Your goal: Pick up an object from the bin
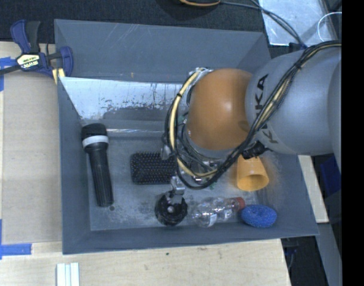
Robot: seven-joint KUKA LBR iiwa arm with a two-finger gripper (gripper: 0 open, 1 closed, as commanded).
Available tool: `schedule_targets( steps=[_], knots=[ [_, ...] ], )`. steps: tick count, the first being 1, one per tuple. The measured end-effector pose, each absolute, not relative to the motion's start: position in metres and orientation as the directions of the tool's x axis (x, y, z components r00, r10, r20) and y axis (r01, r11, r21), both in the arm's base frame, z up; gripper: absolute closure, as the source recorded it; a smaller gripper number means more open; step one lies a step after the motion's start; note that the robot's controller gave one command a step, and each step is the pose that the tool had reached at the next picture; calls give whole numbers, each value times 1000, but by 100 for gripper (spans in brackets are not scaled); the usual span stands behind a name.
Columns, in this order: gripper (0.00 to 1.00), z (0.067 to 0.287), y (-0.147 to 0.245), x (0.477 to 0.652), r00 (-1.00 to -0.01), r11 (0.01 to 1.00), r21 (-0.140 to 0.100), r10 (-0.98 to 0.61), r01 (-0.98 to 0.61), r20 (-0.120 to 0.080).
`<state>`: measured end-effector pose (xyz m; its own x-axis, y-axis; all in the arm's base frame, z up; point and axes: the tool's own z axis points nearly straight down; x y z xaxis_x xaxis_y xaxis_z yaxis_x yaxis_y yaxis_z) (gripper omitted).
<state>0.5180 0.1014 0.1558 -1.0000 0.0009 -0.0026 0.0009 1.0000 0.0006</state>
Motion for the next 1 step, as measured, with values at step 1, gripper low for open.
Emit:
schedule_targets(
  steps=[1],
  knots=[
    [0, 72, 76, 577, -1000, 1000, 2, 20, 20, -2]
  ],
)
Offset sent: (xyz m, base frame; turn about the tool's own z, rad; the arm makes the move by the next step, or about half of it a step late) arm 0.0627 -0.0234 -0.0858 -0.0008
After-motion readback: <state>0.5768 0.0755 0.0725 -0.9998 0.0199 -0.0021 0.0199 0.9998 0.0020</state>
